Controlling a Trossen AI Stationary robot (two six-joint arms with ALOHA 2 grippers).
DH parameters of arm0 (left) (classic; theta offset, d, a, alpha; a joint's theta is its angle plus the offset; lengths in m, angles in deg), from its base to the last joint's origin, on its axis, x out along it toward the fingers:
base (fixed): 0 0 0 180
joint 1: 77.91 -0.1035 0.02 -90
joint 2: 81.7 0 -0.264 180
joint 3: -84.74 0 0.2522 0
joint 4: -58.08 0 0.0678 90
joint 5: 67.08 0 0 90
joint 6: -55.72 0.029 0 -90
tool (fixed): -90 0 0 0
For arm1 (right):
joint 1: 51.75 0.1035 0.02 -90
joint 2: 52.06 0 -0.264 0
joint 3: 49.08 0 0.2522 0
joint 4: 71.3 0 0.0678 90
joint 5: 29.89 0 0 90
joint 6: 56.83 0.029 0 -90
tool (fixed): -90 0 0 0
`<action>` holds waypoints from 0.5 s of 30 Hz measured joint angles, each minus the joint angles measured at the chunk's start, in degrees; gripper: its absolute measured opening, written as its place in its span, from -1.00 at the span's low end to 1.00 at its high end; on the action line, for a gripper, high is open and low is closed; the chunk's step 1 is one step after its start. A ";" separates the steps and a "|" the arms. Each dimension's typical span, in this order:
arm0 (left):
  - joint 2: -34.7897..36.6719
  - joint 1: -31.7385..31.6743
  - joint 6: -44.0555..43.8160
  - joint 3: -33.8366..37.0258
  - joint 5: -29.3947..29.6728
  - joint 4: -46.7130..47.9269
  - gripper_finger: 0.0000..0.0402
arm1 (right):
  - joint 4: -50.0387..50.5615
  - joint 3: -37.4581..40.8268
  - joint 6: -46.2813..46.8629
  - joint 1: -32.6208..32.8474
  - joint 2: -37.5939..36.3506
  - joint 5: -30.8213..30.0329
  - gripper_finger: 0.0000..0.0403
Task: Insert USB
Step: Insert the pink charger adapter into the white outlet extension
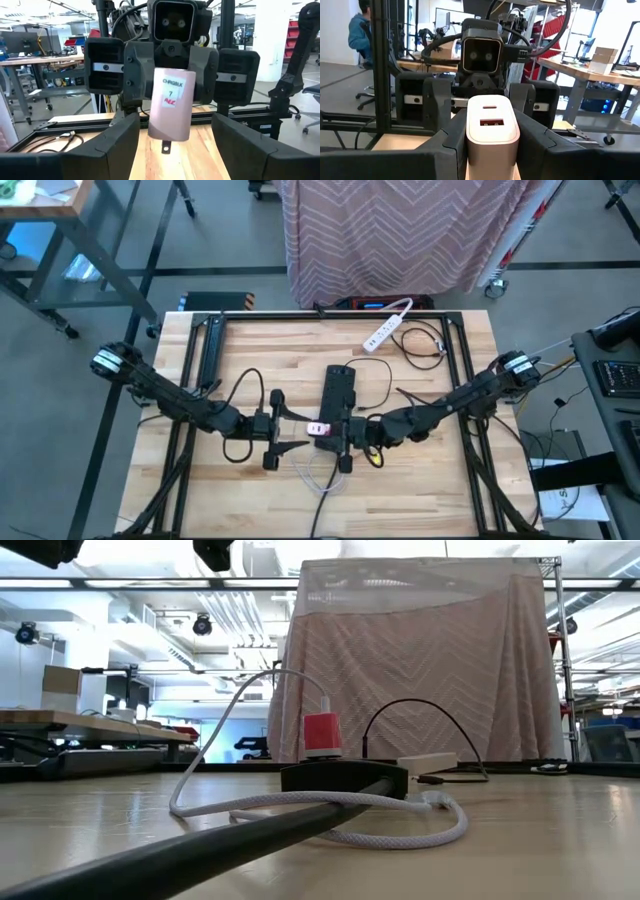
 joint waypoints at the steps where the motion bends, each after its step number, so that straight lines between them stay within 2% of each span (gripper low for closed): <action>1: 0.00 0.00 0.02 0.00 0.02 0.10 0.18 | -0.11 0.00 0.02 -0.04 0.00 0.00 -0.51; 8: 0.64 0.04 1.22 0.02 2.78 4.13 0.18 | 3.01 -0.01 0.52 0.08 -2.55 0.03 -0.51; 15: 2.22 0.04 -0.64 0.22 3.36 7.87 0.25 | 9.13 -0.01 0.56 0.10 -8.34 -0.24 -0.51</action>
